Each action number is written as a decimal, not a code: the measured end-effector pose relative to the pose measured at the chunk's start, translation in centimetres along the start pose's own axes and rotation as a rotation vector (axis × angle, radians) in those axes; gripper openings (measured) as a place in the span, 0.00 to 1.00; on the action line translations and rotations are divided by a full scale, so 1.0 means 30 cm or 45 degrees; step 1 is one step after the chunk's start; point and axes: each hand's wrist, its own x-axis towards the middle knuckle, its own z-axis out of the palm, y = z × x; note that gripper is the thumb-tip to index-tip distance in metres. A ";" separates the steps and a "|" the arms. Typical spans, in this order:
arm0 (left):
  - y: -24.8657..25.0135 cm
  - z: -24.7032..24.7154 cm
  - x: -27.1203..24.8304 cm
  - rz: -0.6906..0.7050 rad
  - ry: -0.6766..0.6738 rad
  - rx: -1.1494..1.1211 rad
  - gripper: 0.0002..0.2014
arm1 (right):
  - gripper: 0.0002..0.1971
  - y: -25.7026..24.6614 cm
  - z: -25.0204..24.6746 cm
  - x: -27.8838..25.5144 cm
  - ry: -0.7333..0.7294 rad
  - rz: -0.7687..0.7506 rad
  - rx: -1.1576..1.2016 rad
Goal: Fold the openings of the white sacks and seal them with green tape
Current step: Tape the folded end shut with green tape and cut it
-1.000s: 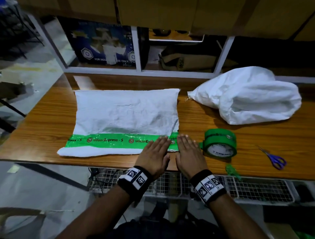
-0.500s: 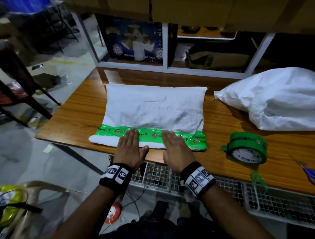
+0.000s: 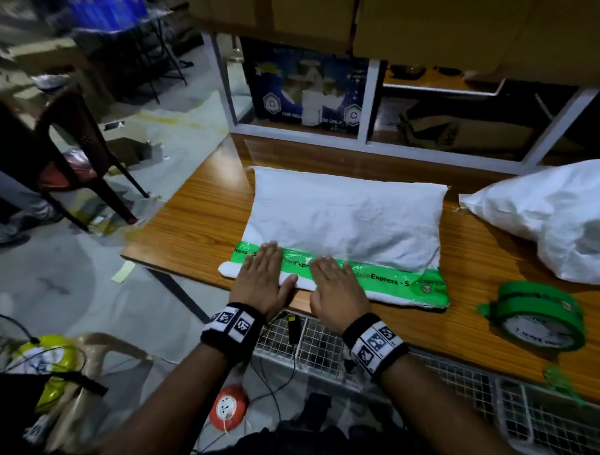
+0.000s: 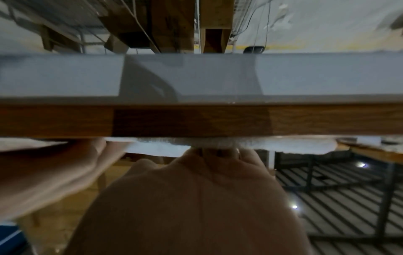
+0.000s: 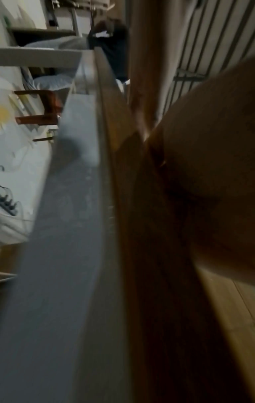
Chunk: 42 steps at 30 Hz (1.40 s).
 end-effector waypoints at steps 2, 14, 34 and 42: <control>-0.076 -0.009 0.019 -0.051 -0.043 -0.012 0.48 | 0.38 -0.004 0.025 0.010 -0.020 -0.005 0.032; -0.248 0.014 -0.028 -0.297 0.036 -0.095 0.42 | 0.40 -0.001 0.042 0.004 -0.023 0.040 0.002; -0.399 0.107 -0.332 -0.634 0.597 -1.234 0.26 | 0.16 -0.451 -0.139 0.194 0.267 -0.172 0.411; -0.093 0.001 -0.226 -0.311 -0.789 -2.223 0.44 | 0.15 -0.430 -0.584 0.369 0.407 -0.180 2.362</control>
